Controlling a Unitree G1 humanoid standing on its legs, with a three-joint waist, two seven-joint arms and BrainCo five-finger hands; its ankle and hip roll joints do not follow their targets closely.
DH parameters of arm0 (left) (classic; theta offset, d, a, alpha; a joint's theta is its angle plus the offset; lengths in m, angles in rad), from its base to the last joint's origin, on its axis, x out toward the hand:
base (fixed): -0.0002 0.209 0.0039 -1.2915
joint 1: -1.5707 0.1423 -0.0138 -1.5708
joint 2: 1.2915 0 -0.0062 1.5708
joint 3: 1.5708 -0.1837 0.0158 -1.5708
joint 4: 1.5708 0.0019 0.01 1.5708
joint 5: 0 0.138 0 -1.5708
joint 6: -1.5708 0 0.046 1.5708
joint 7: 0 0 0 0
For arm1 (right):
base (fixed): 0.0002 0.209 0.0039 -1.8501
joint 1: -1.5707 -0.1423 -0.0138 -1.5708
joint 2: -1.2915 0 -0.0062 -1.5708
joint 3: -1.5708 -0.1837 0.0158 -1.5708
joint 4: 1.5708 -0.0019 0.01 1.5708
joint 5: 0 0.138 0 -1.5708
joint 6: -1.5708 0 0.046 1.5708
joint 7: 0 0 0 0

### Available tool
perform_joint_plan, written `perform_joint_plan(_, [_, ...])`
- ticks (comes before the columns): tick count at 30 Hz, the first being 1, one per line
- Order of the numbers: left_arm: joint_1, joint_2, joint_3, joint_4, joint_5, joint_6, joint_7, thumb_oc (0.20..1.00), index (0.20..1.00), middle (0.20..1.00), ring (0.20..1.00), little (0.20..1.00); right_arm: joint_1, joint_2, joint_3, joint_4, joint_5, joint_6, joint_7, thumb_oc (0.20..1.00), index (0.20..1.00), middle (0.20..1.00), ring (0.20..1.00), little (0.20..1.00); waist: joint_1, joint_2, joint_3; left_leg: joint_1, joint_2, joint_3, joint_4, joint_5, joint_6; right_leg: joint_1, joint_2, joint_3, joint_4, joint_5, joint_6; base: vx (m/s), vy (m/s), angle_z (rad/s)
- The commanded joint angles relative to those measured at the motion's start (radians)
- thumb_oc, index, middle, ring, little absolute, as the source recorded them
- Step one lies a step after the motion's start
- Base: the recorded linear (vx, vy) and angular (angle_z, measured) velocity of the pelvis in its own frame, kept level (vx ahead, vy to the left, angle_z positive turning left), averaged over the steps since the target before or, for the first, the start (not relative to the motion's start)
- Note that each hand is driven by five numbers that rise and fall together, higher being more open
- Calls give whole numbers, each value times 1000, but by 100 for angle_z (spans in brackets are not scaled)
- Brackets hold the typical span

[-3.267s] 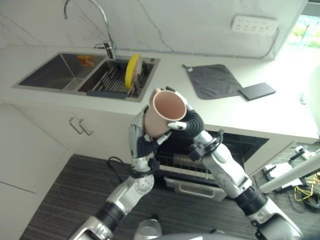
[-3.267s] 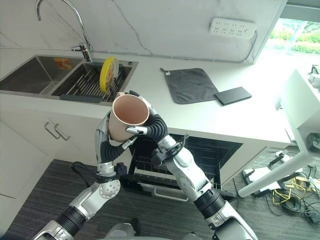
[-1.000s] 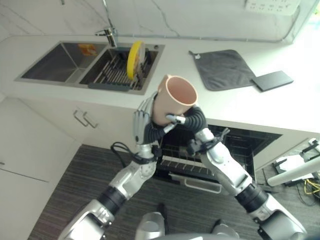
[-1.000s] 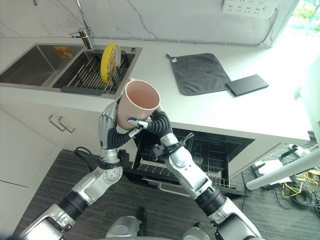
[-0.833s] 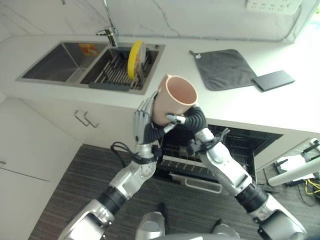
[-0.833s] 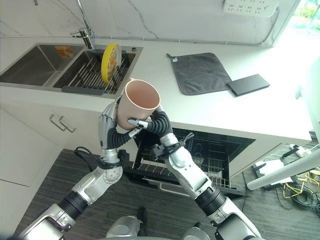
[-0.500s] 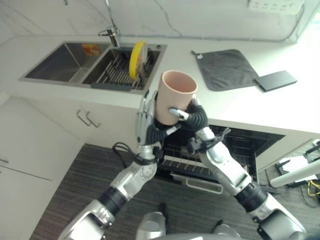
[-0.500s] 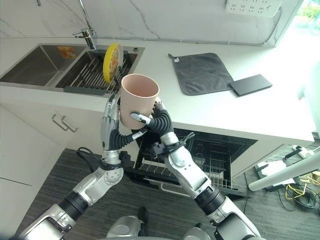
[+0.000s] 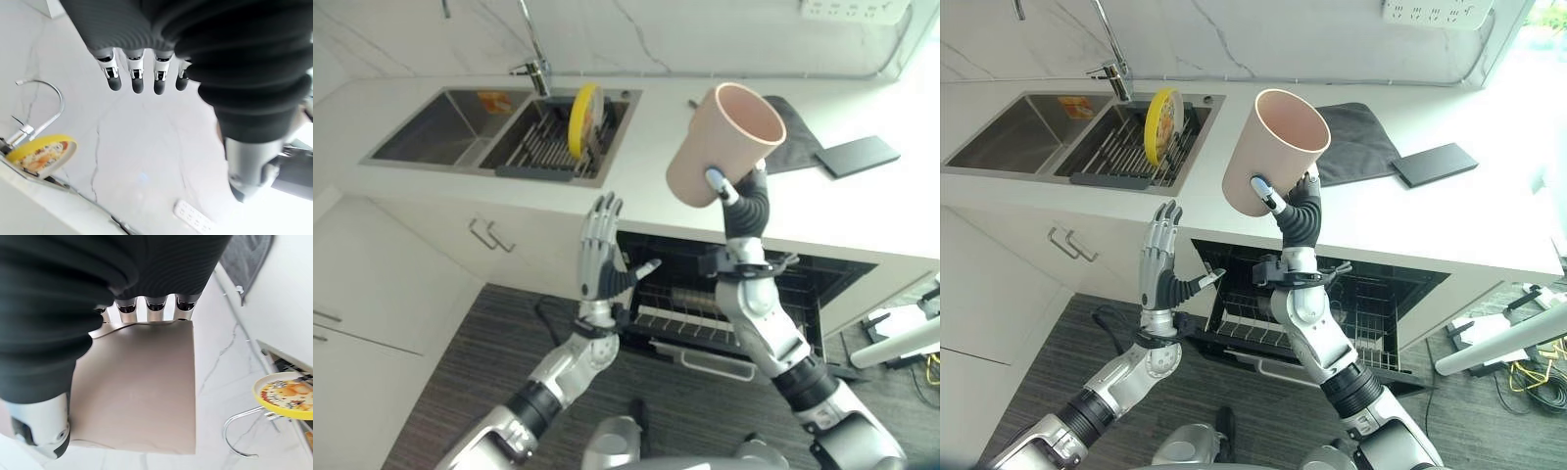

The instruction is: Place the dishes in the dishwasher.

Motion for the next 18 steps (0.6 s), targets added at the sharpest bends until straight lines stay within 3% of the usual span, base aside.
perform_joint_plan(1, [-37,16,9,-6,38,-29,55,1000,1000,1000,1000,1000,-39,58,-28,-83,5,-101,-10,200,200,200,200,200,11,-21,3,75,26,29,62,-138,15,-7,-36,0,37,-40,4,-18,0,5])
perform_joint_plan(6, [-9,21,32,10,24,-71,62,1000,1000,1000,1000,1000,-7,48,-47,-76,-35,-151,-50,200,200,200,200,200,8,-18,2,79,31,40,53,-132,15,-2,-36,-6,29,-37,5,-7,0,2])
perform_joint_plan(7, [9,30,55,6,-41,-138,6,1000,1000,1000,1000,1000,13,34,-71,-85,-86,-147,-58,200,200,200,200,200,1,-20,1,82,34,47,47,-131,14,-5,-31,-3,26,-37,6,0,0,0])
perform_joint_plan(8, [13,30,59,4,-57,-153,-17,1000,1000,1000,1000,1000,18,30,-76,-88,-90,-145,-60,200,200,200,200,200,-1,-20,1,83,35,49,46,-131,13,-5,-31,-2,25,-36,6,0,0,0])
perform_joint_plan(9, [47,33,77,-15,-168,-226,-212,1000,1000,1000,1000,1000,60,2,-118,-108,-75,-128,-52,200,200,200,200,200,-11,-21,1,84,41,59,44,-132,13,-9,-25,4,20,-35,7,0,0,0])
perform_joint_plan(10, [57,36,75,-20,-173,-235,-251,1000,1000,1000,1000,1000,75,-7,-130,-113,-62,-127,-41,200,200,200,200,200,-15,-22,1,84,43,63,43,-131,13,-10,-24,5,19,-34,7,0,0,0])
perform_joint_plan(11, [83,46,72,-35,-209,-243,-376,1000,1000,1000,1000,1000,116,-30,-165,-127,-27,-124,-2,200,200,200,200,200,-26,-23,2,83,49,73,44,-131,12,-15,-19,11,17,-33,8,0,0,0])
perform_joint_plan(13, [103,57,70,-43,-272,-232,-483,1000,1000,1000,1000,1000,152,-50,-191,-132,0,-132,55,200,200,200,200,200,-39,-23,4,84,53,80,42,-133,12,-22,-13,21,15,-33,8,-15,42,-6])
perform_joint_plan(14, [131,70,70,-48,-343,-202,-618,1000,1000,1000,1000,1000,192,-74,-220,-138,10,-129,125,200,200,200,200,200,-54,-22,5,84,56,89,43,-135,12,-30,-4,34,11,-32,9,-7,49,-16])
perform_joint_plan(16, [152,82,71,-43,-337,-186,-668,1000,1000,1000,1000,1000,223,-95,-240,-137,24,-128,194,200,200,200,200,200,-67,-22,5,85,58,94,44,-137,11,-34,4,47,6,-31,10,4,65,-30])
perform_joint_plan(18, [170,100,69,-34,-344,-185,-790,1000,1000,1000,1000,1000,252,-115,-260,-130,24,-119,255,200,200,200,200,200,-82,-21,4,85,60,100,48,-139,10,-39,12,60,1,-31,11,7,74,-27])
